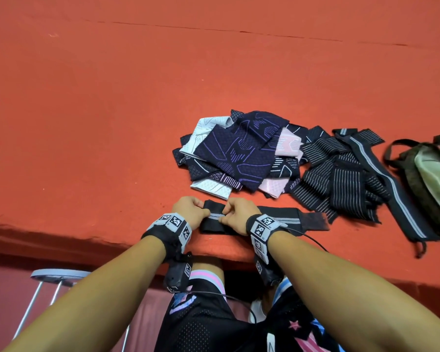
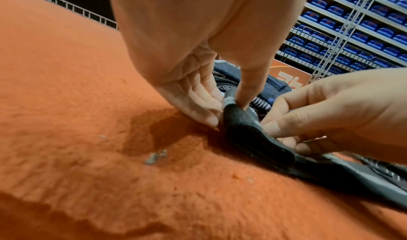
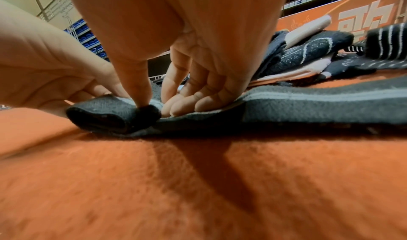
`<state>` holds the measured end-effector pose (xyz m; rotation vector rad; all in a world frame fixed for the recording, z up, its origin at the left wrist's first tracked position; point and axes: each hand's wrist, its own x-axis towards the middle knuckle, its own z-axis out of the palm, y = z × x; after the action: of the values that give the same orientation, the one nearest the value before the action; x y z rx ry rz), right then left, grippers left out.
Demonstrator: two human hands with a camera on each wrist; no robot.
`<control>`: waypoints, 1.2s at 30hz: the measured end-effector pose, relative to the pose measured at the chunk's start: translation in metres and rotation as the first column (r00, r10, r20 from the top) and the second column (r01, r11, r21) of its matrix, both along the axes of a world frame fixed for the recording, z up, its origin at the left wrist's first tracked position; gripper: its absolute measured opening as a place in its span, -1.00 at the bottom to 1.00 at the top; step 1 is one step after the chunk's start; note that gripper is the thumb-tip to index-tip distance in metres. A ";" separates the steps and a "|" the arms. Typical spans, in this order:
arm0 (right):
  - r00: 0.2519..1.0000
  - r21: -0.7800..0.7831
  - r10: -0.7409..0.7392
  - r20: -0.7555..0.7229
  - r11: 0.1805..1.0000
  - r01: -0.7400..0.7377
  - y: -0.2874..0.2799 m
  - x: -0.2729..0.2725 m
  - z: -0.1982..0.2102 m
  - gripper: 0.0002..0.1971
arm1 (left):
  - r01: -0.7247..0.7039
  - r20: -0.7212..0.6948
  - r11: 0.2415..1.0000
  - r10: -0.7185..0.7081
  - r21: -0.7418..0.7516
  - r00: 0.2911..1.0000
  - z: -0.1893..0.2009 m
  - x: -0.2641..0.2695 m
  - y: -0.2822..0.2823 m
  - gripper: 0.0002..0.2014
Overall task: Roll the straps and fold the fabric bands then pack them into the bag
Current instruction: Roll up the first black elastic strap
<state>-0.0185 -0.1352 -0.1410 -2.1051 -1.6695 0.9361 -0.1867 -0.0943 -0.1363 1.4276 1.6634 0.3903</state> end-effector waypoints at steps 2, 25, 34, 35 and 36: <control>1.000 -0.003 -0.002 0.006 1.000 0.002 0.001 0.001 0.002 -0.72 | -0.002 0.008 0.999 0.001 0.032 1.000 0.007 0.005 0.000 -0.85; 0.988 -0.041 -0.129 -0.087 0.991 0.126 -0.005 0.030 0.015 -0.77 | 0.140 0.038 0.982 -0.146 0.129 0.989 0.011 0.042 -0.014 -0.75; 0.988 -0.043 -0.054 0.144 0.997 0.060 -0.008 0.036 0.011 -0.67 | 0.053 0.038 0.998 -0.051 -0.044 0.998 -0.011 0.035 -0.006 -0.65; 0.987 -0.024 -0.056 0.151 0.998 0.060 -0.009 0.037 0.010 -0.65 | 0.052 0.034 0.998 -0.050 -0.038 0.998 -0.013 0.037 -0.005 -0.67; 0.988 -0.005 -0.055 0.147 0.998 0.056 -0.010 0.038 0.010 -0.65 | 0.047 0.028 0.999 -0.047 -0.022 0.999 -0.012 0.038 -0.006 -0.70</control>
<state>0.0200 -0.1455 -0.1306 -2.2629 -1.6680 0.7909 -0.1485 -0.1002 -0.1487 1.4355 1.6043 0.3619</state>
